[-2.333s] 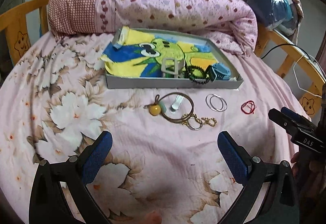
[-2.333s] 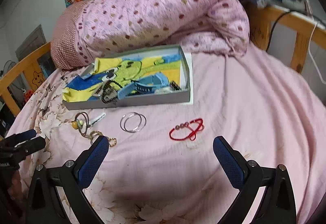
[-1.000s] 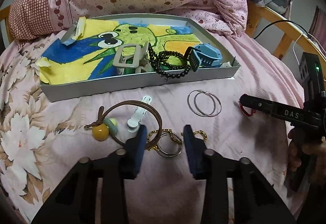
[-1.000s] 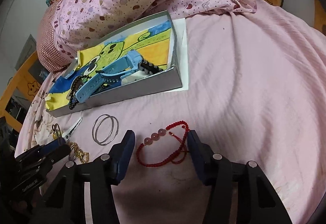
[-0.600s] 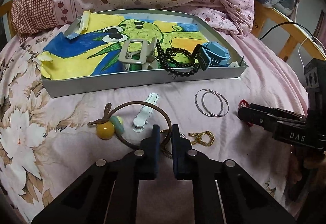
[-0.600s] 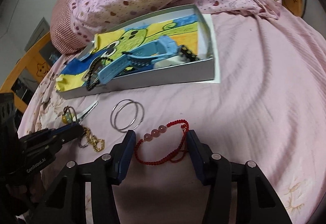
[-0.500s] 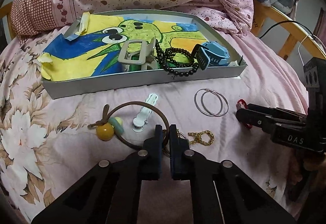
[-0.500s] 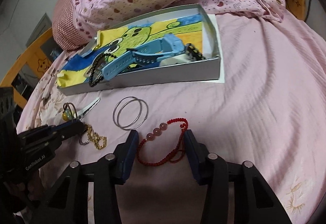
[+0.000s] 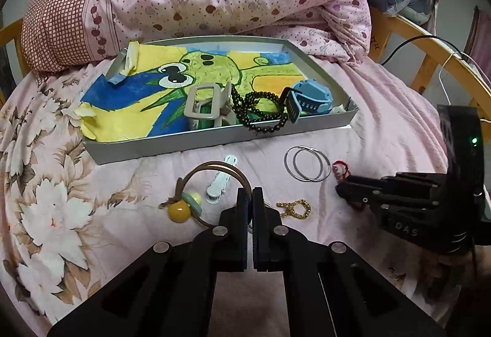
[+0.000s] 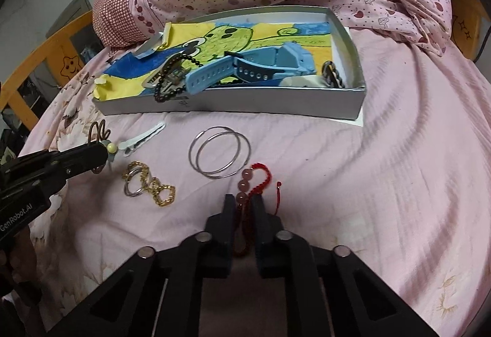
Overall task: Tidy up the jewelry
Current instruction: 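Grasp the brown hair tie with yellow bead with the left tool while the right grasps the red bead bracelet, then carry the hair tie and red bracelet into the grey tray and open both tools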
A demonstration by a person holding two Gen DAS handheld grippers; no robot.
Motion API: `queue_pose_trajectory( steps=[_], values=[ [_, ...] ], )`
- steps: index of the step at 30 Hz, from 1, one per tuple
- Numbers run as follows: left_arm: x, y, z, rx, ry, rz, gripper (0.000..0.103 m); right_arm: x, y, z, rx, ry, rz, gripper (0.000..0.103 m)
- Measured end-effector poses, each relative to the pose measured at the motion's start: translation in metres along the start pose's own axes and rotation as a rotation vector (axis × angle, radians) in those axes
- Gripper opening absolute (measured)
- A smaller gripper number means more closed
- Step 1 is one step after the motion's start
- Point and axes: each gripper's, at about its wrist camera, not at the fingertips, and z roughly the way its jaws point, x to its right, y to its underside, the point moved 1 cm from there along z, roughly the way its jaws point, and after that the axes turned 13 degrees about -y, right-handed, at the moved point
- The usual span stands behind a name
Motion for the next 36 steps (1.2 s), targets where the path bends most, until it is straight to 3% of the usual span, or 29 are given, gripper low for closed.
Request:
queue_pose_trajectory(
  steps=[9, 24, 30, 36],
  values=[
    [-0.002, -0.005, -0.016, 0.021, 0.033, -0.003, 0.001, -0.012, -0.008, -0.018, 0.084, -0.096, 0.027, 0.006],
    [0.003, -0.033, -0.036, 0.073, 0.083, -0.012, 0.001, -0.014, -0.026, -0.049, 0.226, -0.136, 0.022, 0.006],
    [0.006, -0.058, -0.037, 0.103, 0.087, -0.004, 0.001, -0.008, -0.051, -0.07, 0.355, -0.143, 0.019, 0.006],
    [0.008, -0.091, -0.03, 0.141, 0.108, -0.019, 0.001, 0.011, -0.07, -0.065, 0.402, -0.146, 0.072, 0.006]
  ],
)
